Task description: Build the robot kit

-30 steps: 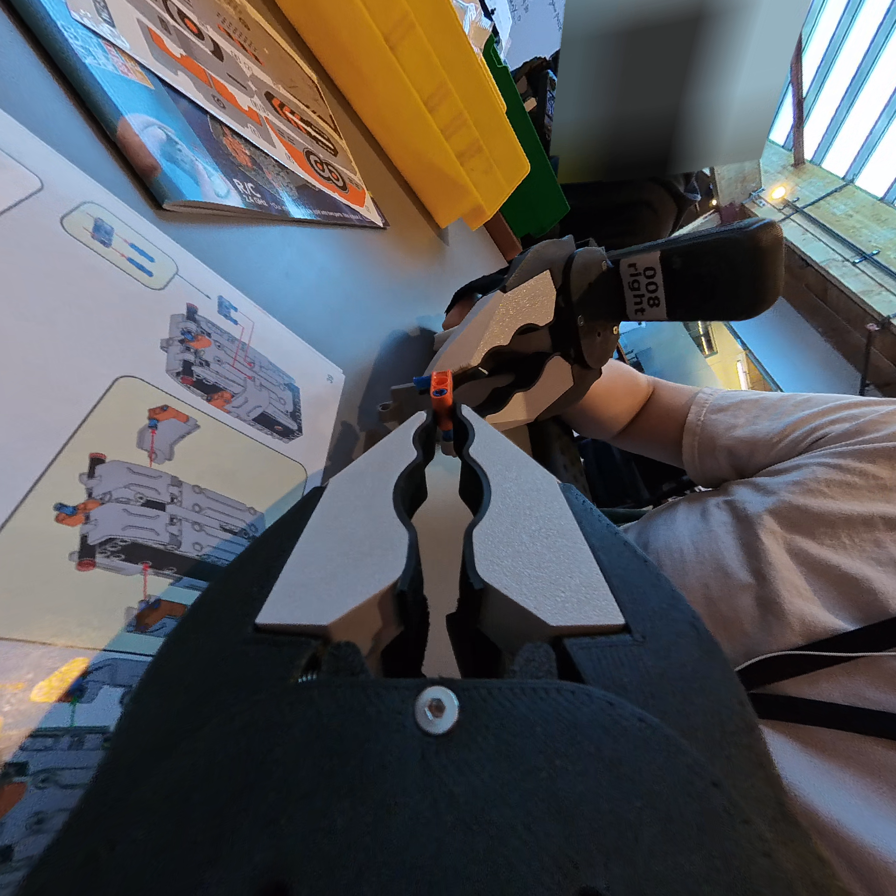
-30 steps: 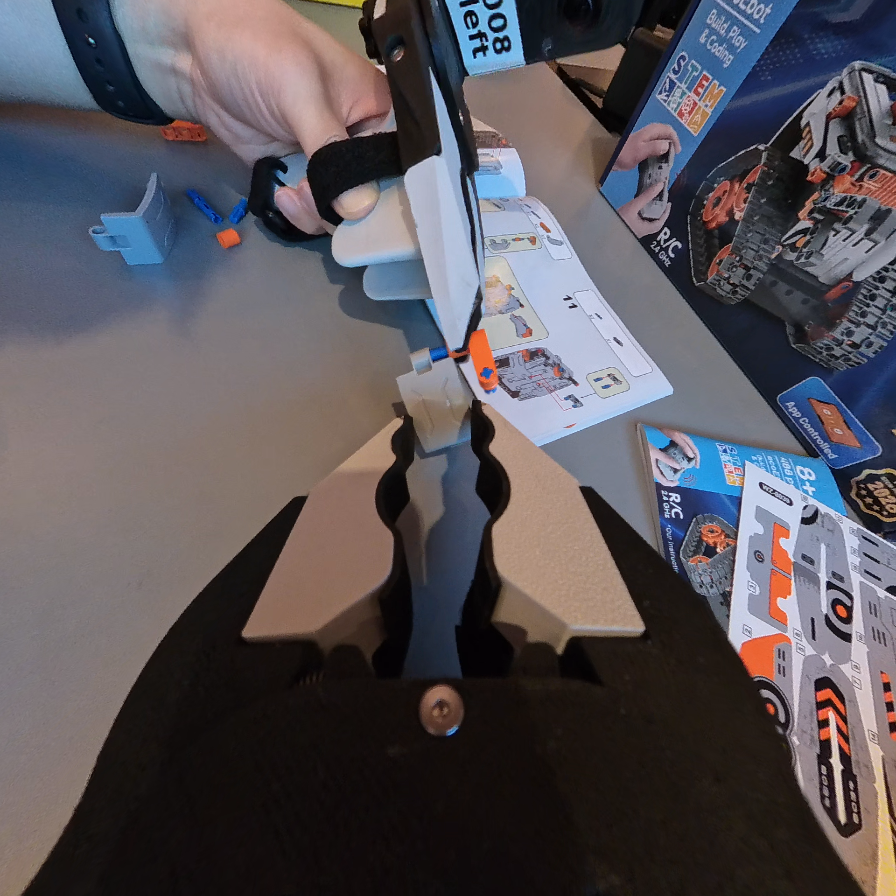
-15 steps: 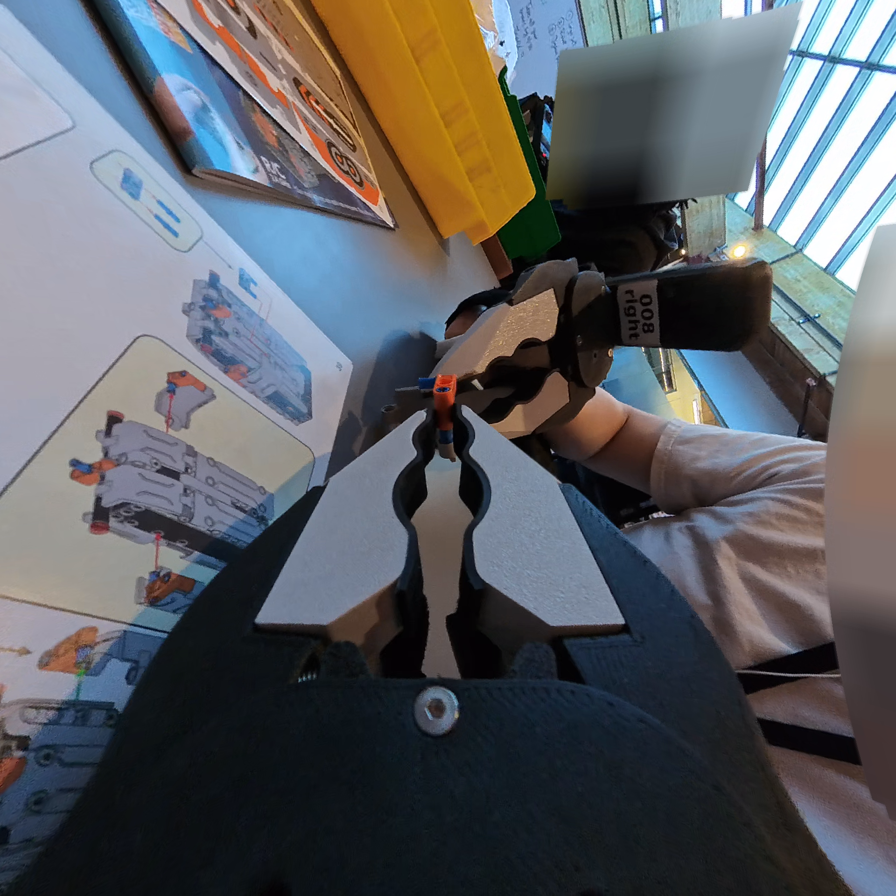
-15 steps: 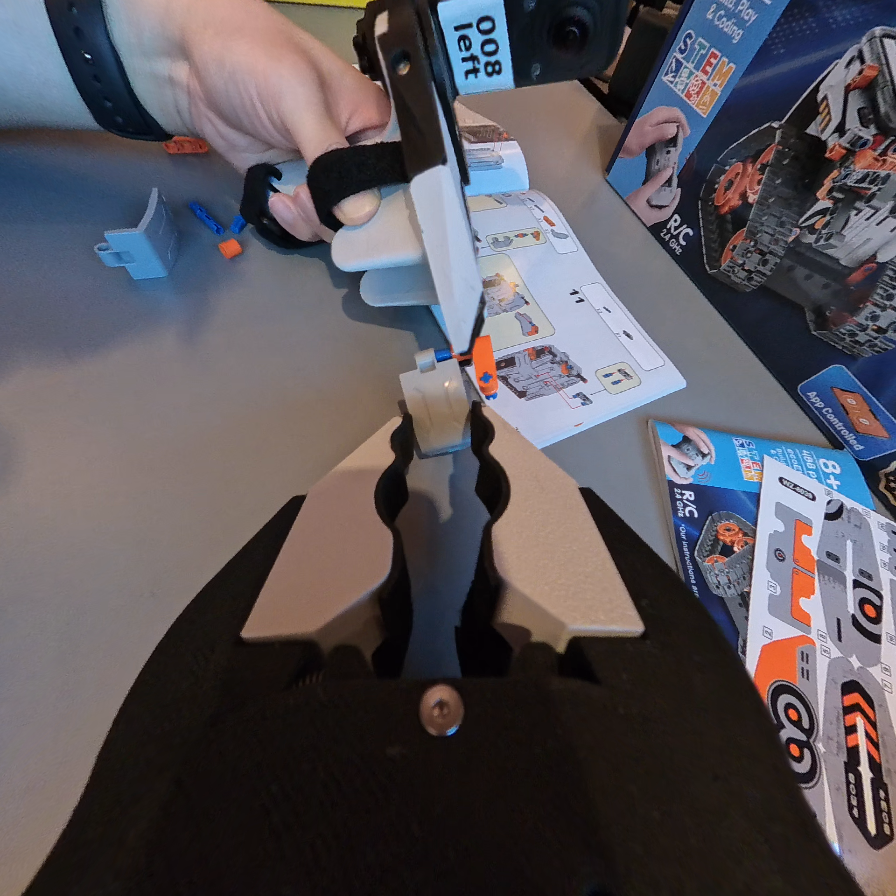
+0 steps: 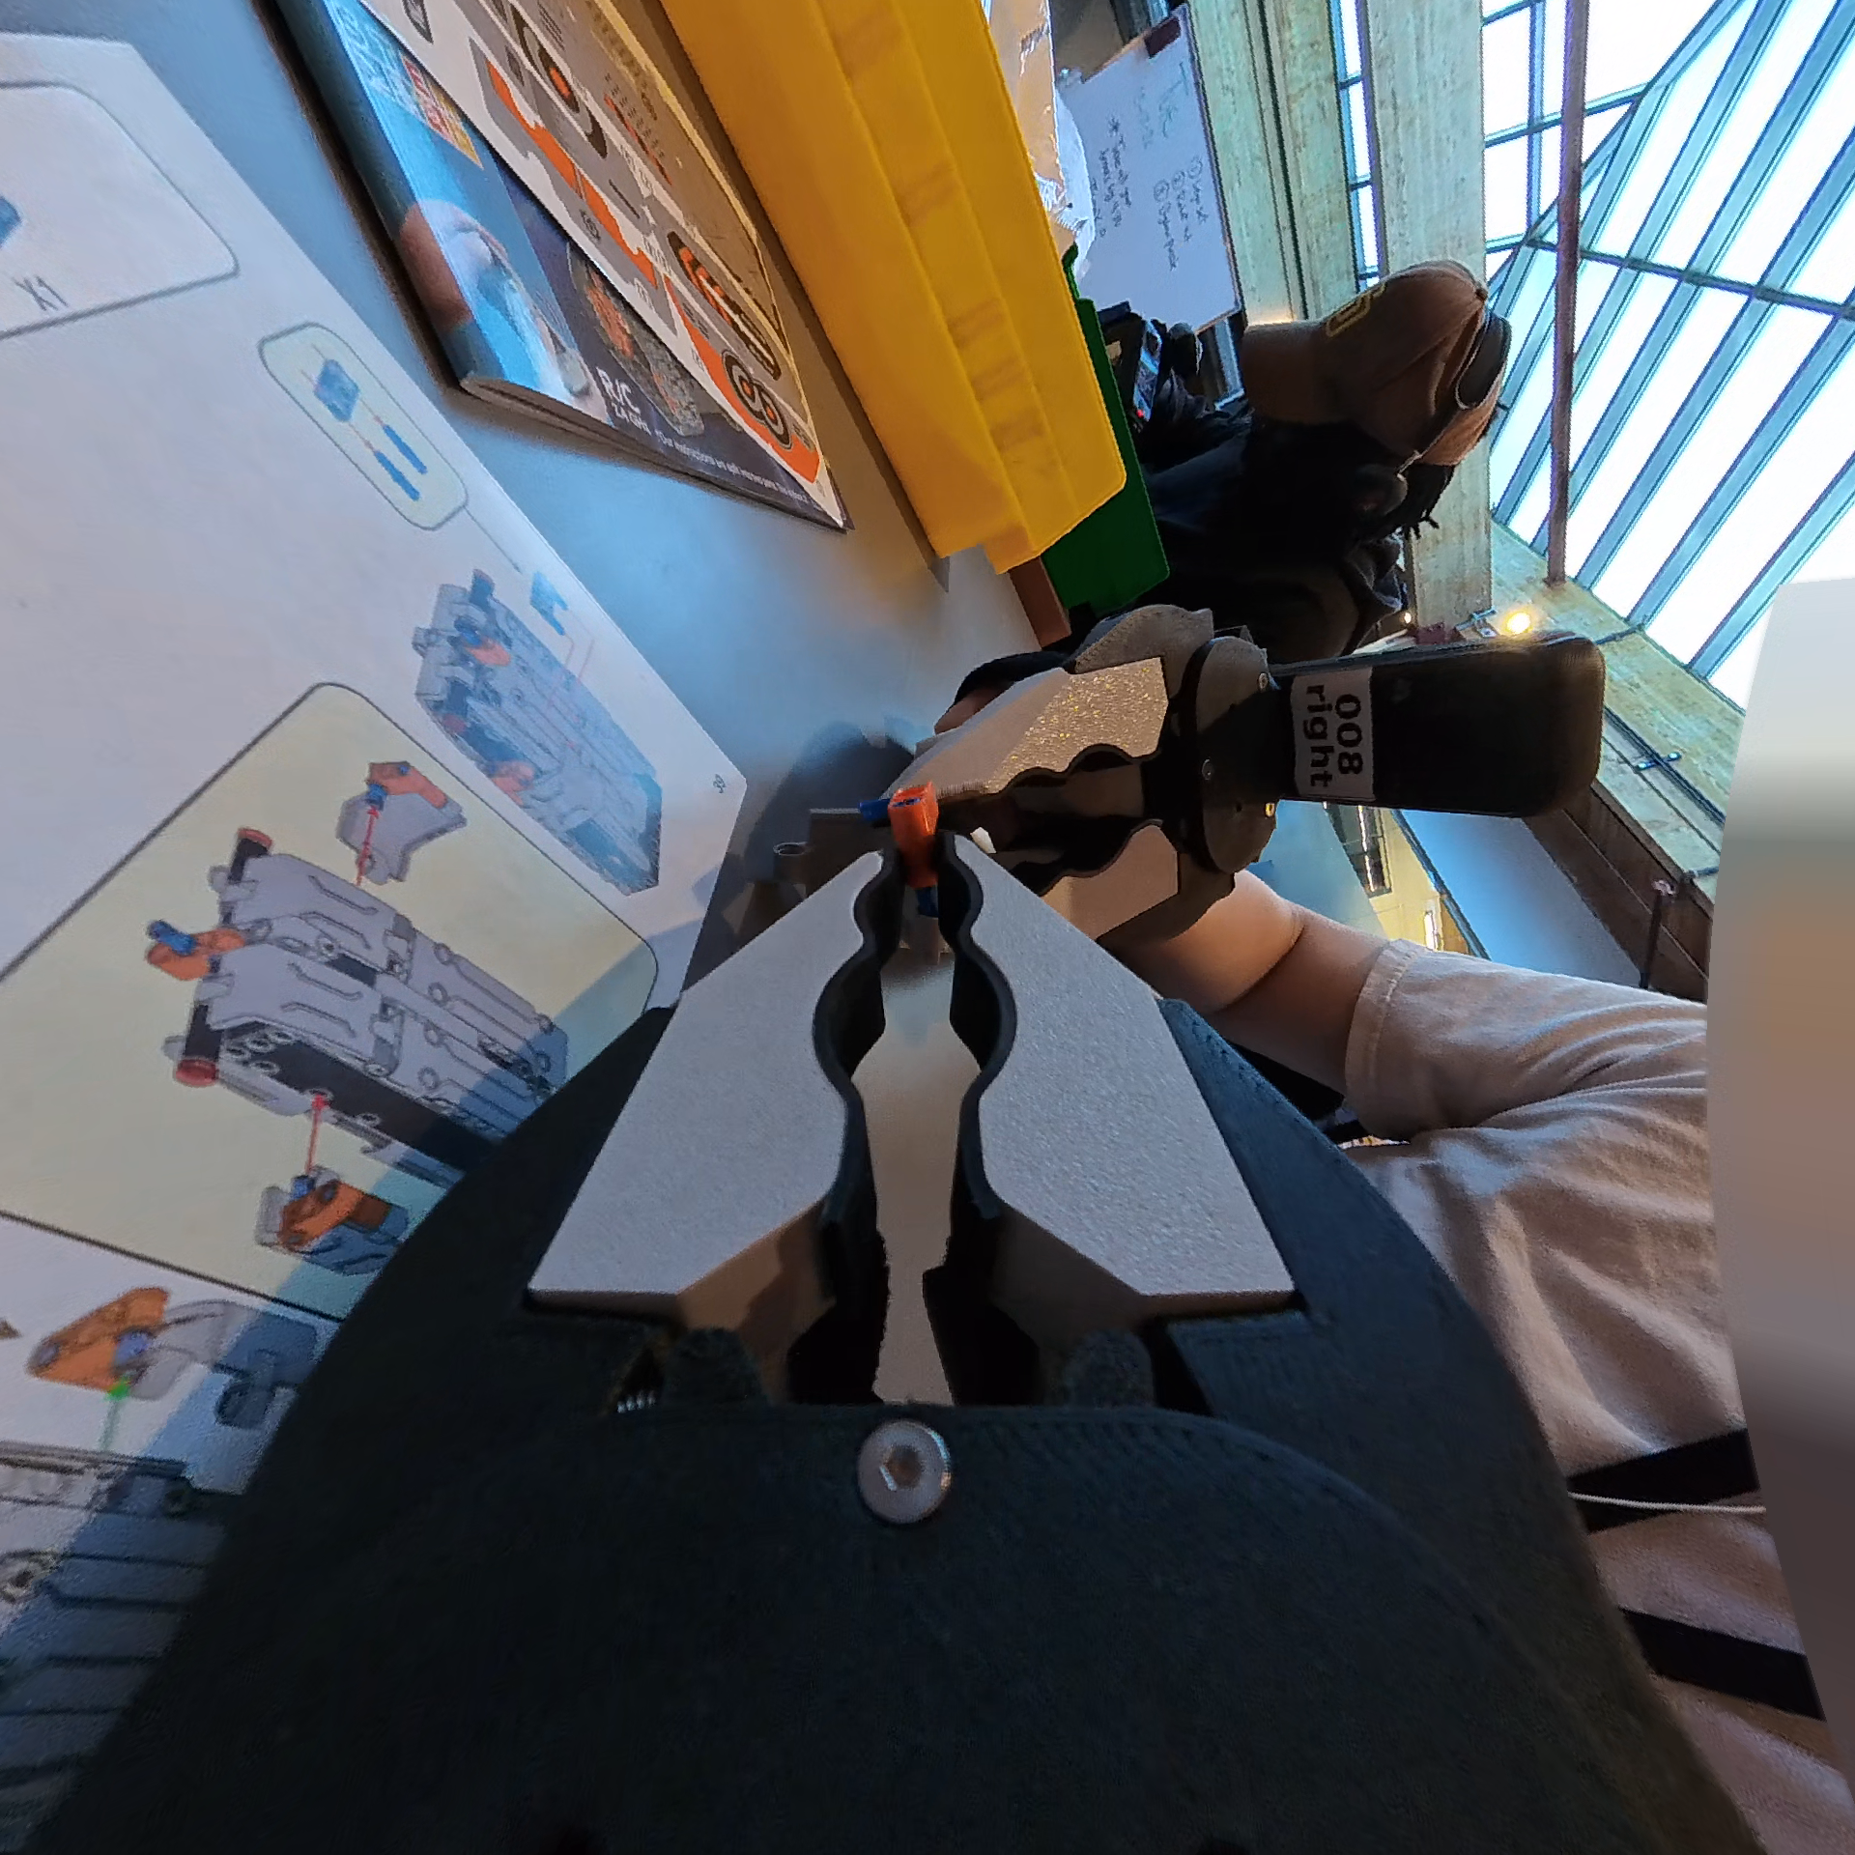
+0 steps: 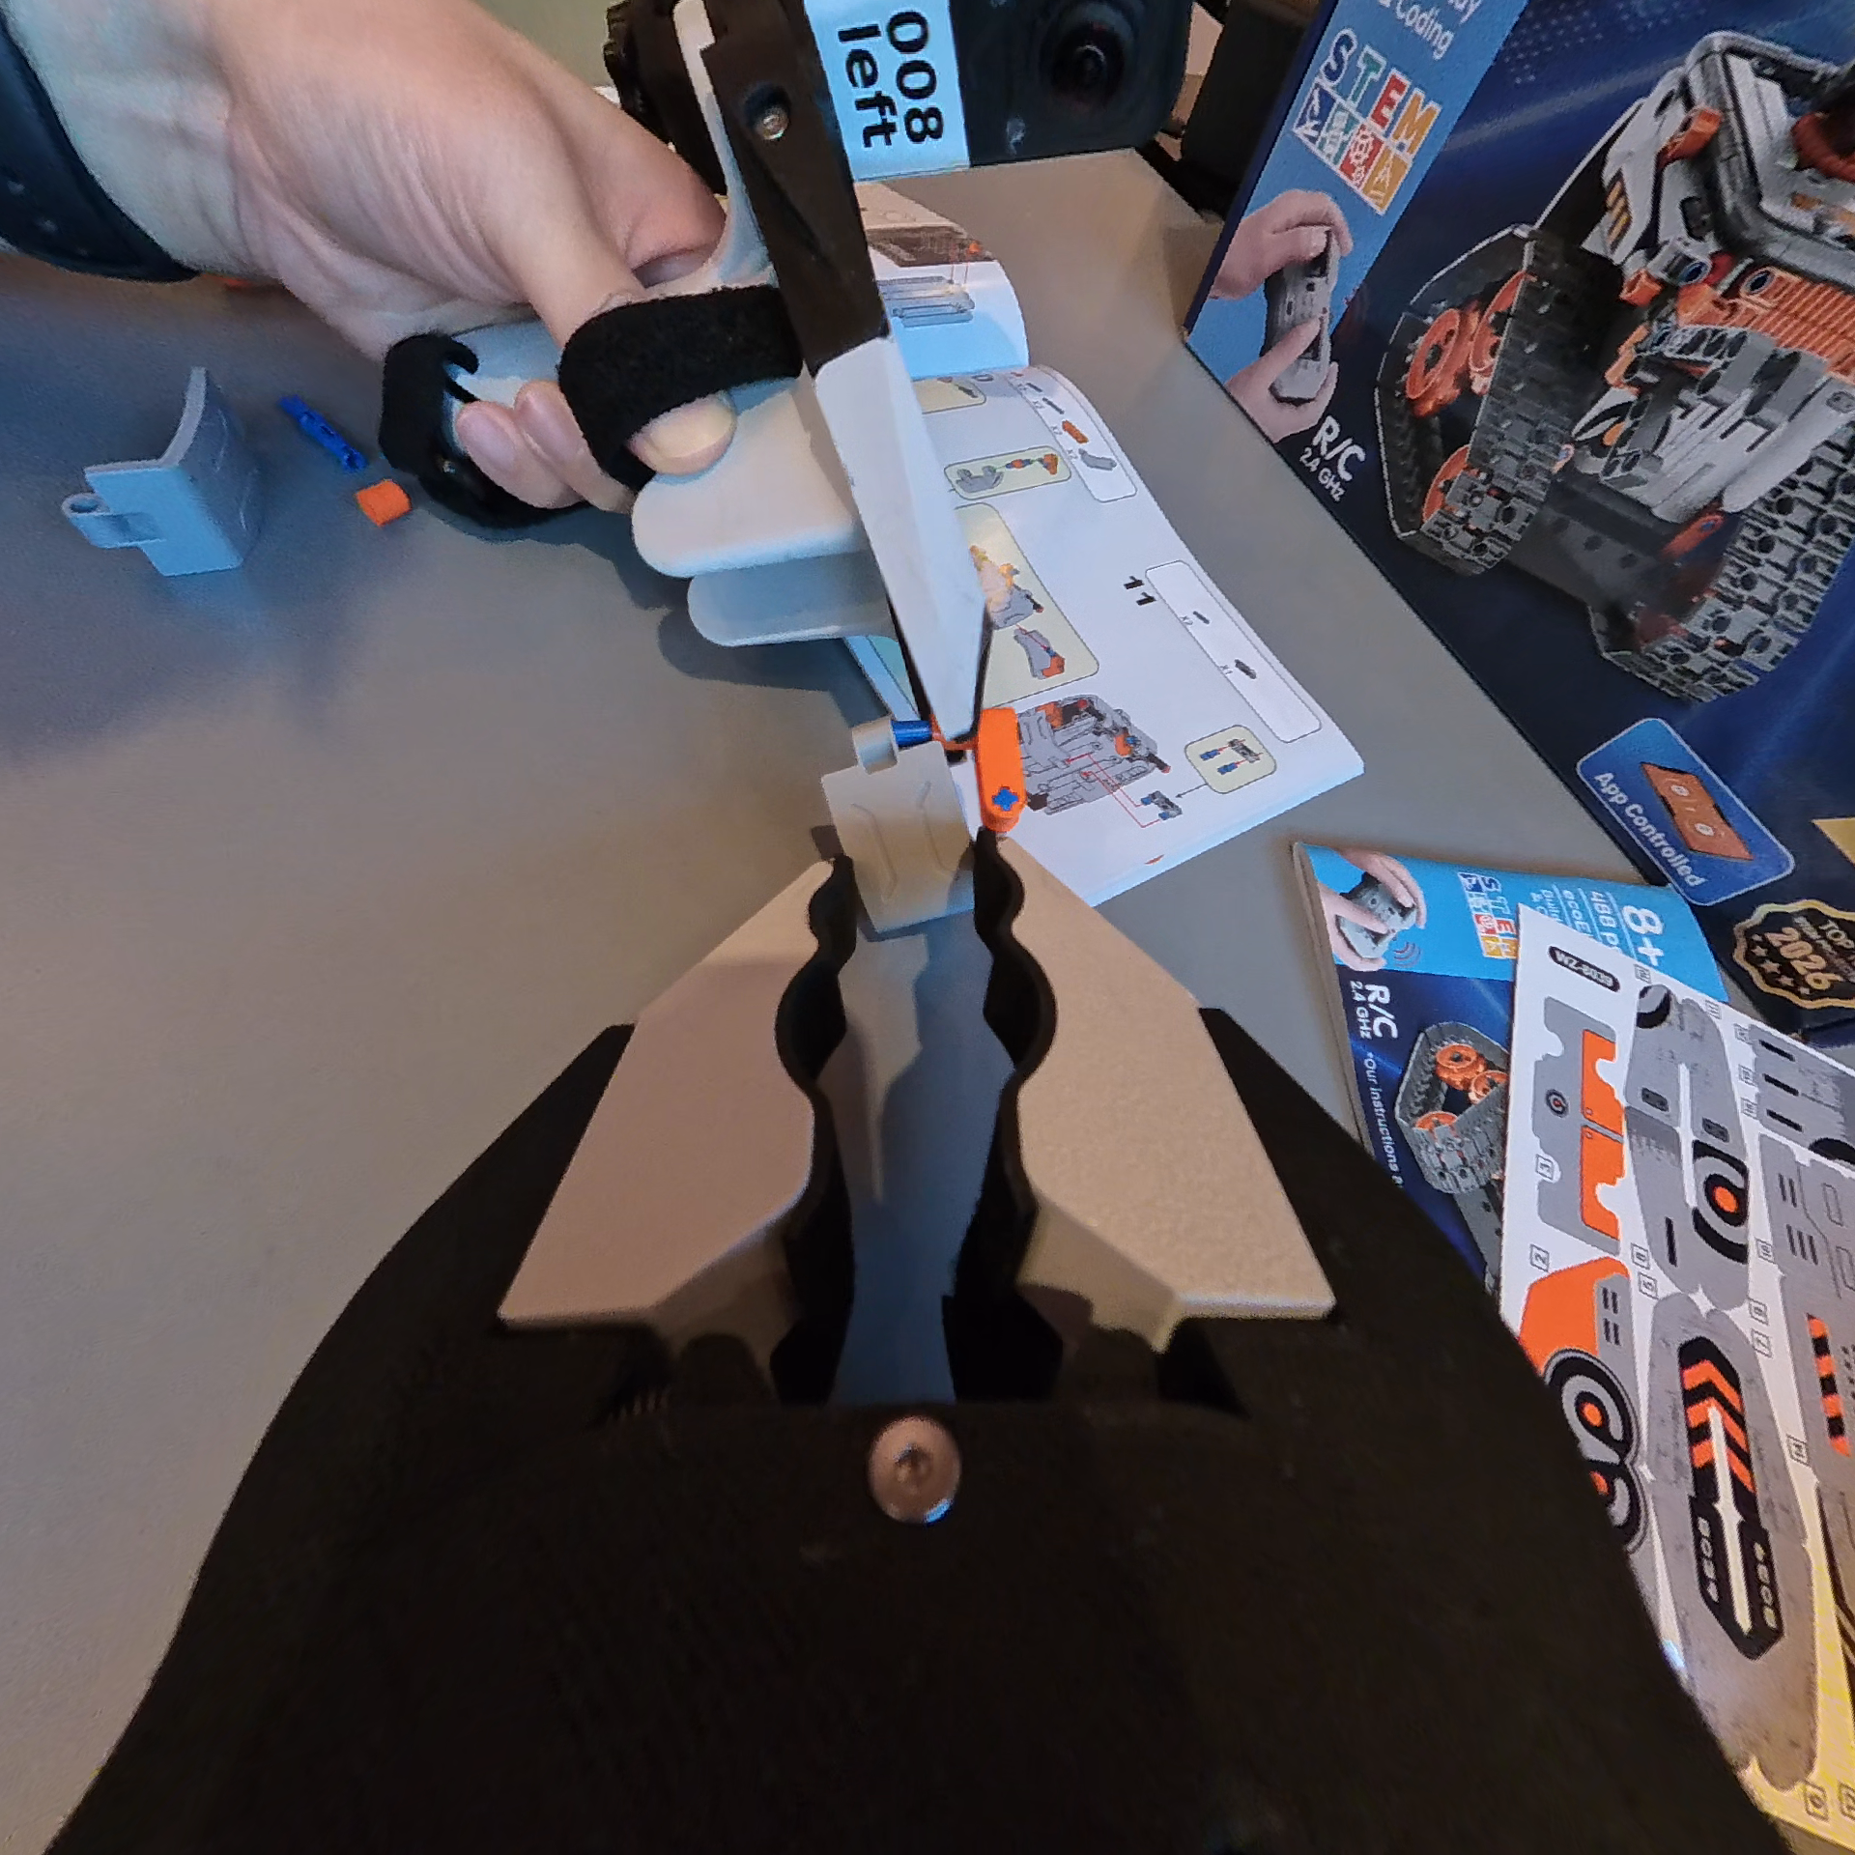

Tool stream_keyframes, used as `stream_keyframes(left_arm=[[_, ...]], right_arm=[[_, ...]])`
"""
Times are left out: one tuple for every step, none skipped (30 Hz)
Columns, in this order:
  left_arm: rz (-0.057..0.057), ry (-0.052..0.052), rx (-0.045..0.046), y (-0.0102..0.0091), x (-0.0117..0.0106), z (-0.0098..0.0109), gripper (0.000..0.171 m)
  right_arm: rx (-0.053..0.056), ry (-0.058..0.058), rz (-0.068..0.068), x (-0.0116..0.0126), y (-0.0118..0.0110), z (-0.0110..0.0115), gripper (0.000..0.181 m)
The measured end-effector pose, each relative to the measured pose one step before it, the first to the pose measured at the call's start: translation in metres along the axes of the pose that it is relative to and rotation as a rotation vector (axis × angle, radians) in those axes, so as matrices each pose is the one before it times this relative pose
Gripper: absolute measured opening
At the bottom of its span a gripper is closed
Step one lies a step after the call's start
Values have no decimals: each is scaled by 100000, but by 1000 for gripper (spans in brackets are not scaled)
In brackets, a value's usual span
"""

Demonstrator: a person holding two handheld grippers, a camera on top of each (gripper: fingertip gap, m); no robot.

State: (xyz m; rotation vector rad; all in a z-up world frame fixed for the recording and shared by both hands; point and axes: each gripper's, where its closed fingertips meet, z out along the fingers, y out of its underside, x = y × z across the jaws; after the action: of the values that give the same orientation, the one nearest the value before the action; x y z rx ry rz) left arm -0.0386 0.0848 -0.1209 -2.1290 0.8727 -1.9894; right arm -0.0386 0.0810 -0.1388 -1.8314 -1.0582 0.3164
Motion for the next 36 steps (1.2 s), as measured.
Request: stream_keyframes(left_arm=[[277,-562,160,-2,-48,-23,6],[412,-517,271,-32,-38,-31,6],[483,-731,403,-22,-59,-23,6],[272,-642,382,-4,-49,-41,5],[449,-246,368,-2,7,-31,5],[387,-115,-223,16,-8,-31,5],[743,202,-234,16,33,-33,5],[1300,392,-76,-30,78,-19,5],[1325,-78,168,-51,46,-38,5],[236,-190,81,-9,2,-14,5],[48,-49,-76,17,-14,18,5],[150,-125,-187,21,-6,-4,6],[199,-78,-155,16,-3,-2,5],[884,-220,-317,24,4,-7,5],[1374,-527,-460,41,-1,-7,5],[1201,-499,-458,34,9,-20,5],[1075,-409,-200,0,-5,-12,5],[175,-137,-200,16,-1,-7,5],[-98,114,-39,1,-5,-5,5],[253,-56,-186,19,-4,-4,5],[793,-399,-497,44,4,10,5],[1365,-776,-261,8,-14,-16,6],[1732,-778,-231,2,16,6,6],[848,-146,-108,-10,72,16,6],[50,149,270,-45,11,16,5],[102,419,44,11,28,9,5],[84,647,-263,28,70,-1,5],[351,121,-108,2,22,-1,5],[914,-256,-273,28,27,12,5],[1646,-630,-392,17,33,7,5],[1495,-840,-257,-11,-7,1,5],[1188,-504,-158,1,31,6,6],[880,-218,-208,18,21,-5,6],[758,-253,-153,2,-10,-6,6],[310,-106,-78,-4,6,0,6],[-75,154,3,-8,6,-3,6]], right_arm=[[-306,-216,151,-32,36,14,23],[15,66,217,4,-12,2,23],[-81,61,568,35,9,7,23],[-132,-326,596,-21,15,4,23],[79,16,292,11,-13,0,23],[-197,99,-72,-1,22,27,23],[-196,-30,-29,-28,15,16,23],[144,-396,324,-13,-18,-7,23],[320,-500,941,27,-30,-18,23],[252,-441,862,25,-16,-18,23],[-203,-360,491,9,31,14,23],[-301,-173,109,-7,31,26,23],[-222,60,-137,-9,28,20,23],[13,-96,78,-3,-6,13,23],[-20,-409,382,-13,9,-8,23],[-83,-630,869,-4,11,21,23],[14,-744,1264,2,0,-3,23],[10,-586,975,-8,9,2,23],[-16,-352,589,4,0,8,23],[-34,62,-63,-15,0,-1,23],[-62,231,-489,-18,2,5,23],[-70,171,-353,-8,8,3,23],[-10,-95,319,-6,-1,10,23],[3,-304,363,-3,-1,-2,23],[-22,-151,215,7,3,8,23],[-7,28,51,0,1,0,23],[-79,-5,-159,-17,7,13,23],[-95,77,-306,-9,7,13,23],[-56,83,-156,-5,4,15,23],[-39,-204,180,-6,8,2,23],[10,-203,257,-5,6,-1,23],[3,-101,117,0,0,5,23],[-3,-104,34,-10,6,11,23],[2,-88,69,-3,2,-1,23],[17,-135,185,4,0,5,23],[29,-208,275,1,1,5,23]])
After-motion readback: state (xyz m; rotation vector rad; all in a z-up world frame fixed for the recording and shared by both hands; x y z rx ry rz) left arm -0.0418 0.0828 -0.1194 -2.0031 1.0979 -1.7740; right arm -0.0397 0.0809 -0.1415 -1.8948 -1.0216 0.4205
